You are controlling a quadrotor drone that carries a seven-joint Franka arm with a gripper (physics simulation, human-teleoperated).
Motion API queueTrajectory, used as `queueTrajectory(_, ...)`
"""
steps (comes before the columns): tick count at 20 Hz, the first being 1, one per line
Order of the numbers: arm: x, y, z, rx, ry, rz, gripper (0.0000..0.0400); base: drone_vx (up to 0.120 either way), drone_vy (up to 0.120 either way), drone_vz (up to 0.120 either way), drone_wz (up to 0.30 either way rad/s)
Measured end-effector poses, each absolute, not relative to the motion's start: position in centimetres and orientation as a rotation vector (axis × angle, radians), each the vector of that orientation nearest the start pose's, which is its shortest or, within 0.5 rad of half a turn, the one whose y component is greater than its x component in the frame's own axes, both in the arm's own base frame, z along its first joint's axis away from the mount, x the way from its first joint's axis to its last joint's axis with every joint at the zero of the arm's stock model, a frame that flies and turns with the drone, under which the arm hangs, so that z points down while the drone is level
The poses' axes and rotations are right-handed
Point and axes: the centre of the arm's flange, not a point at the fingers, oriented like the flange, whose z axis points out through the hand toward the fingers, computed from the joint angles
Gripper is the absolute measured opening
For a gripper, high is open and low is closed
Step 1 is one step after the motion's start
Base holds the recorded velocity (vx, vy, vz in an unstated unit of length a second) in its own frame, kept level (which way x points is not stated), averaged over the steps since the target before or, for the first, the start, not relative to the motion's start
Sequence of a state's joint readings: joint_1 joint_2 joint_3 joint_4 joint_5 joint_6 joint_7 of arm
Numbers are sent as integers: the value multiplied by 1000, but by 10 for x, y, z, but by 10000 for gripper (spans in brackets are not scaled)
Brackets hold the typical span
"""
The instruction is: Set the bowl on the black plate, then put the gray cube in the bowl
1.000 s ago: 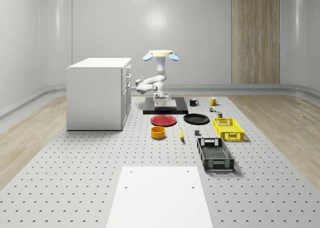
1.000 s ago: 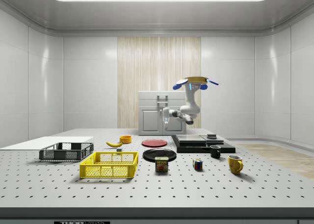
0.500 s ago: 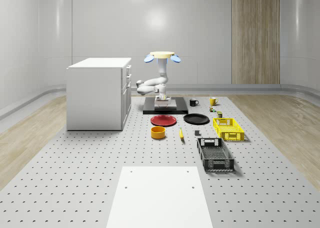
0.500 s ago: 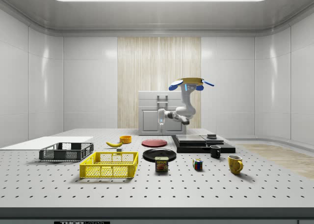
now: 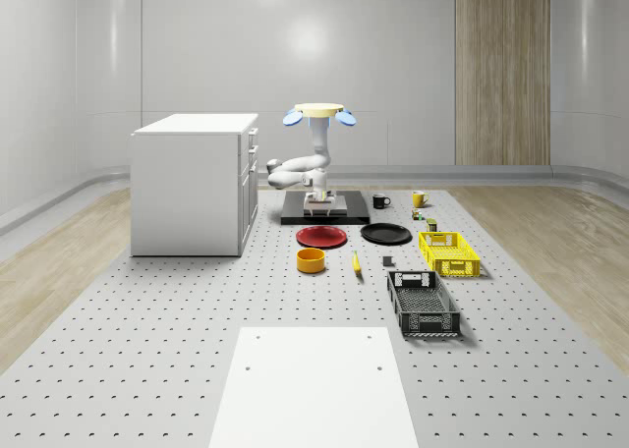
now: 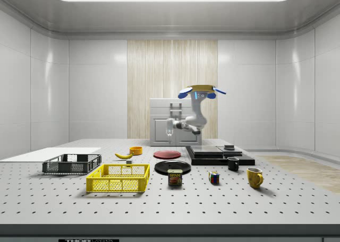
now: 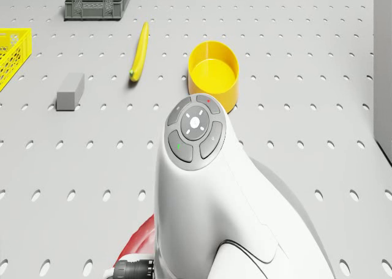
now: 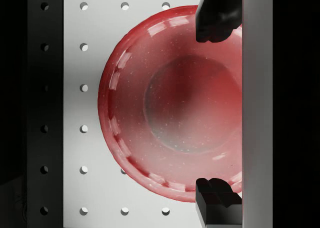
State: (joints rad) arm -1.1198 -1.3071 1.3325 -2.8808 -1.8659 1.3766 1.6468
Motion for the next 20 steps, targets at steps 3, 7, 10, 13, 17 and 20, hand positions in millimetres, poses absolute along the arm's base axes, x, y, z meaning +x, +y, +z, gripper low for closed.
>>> queueTrajectory(3, 307, 0, 491, 1, -2, 785, 400, 120, 0, -53, 0)
queueTrajectory(7, 307, 0, 491, 1, -2, 785, 400, 120, 0, -50, 0)
queueTrajectory(10, 307, 0, 491, 1, -2, 785, 400, 120, 67, 0, 0)
queueTrajectory(13, 307, 0, 491, 1, -2, 785, 400, 120, 0, 0, 0)
queueTrajectory(17, 307, 0, 491, 1, -2, 785, 400, 120, -20, 0, 0)
queueTrajectory(20, 307, 0, 491, 1, -2, 785, 400, 120, 0, 0, 0)
